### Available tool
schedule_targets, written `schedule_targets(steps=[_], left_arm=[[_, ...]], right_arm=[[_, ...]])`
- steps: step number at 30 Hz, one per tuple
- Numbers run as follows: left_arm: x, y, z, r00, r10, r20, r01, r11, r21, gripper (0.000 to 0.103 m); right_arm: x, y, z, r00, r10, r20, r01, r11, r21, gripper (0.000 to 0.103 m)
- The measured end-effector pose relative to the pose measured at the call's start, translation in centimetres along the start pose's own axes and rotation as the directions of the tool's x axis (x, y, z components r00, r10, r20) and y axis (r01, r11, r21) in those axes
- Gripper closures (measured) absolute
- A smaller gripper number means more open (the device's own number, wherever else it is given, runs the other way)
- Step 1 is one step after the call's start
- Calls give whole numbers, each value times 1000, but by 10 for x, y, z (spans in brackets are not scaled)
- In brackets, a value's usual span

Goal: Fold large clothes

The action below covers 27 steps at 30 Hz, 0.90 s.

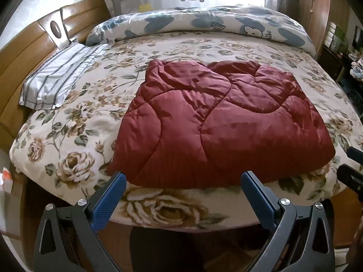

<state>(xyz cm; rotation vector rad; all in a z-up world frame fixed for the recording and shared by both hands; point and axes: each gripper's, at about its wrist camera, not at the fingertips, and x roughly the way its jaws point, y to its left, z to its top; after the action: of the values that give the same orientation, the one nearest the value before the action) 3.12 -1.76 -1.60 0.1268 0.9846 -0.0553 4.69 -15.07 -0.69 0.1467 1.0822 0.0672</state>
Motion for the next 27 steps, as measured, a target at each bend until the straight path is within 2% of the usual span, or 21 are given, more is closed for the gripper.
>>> schedule_targets(steps=[27], left_arm=[[30,-3,27,1000,9,-25,-9,1000,5,1]], right_arm=[[26,-18,16,999,-1,-36,2,999,35,0]])
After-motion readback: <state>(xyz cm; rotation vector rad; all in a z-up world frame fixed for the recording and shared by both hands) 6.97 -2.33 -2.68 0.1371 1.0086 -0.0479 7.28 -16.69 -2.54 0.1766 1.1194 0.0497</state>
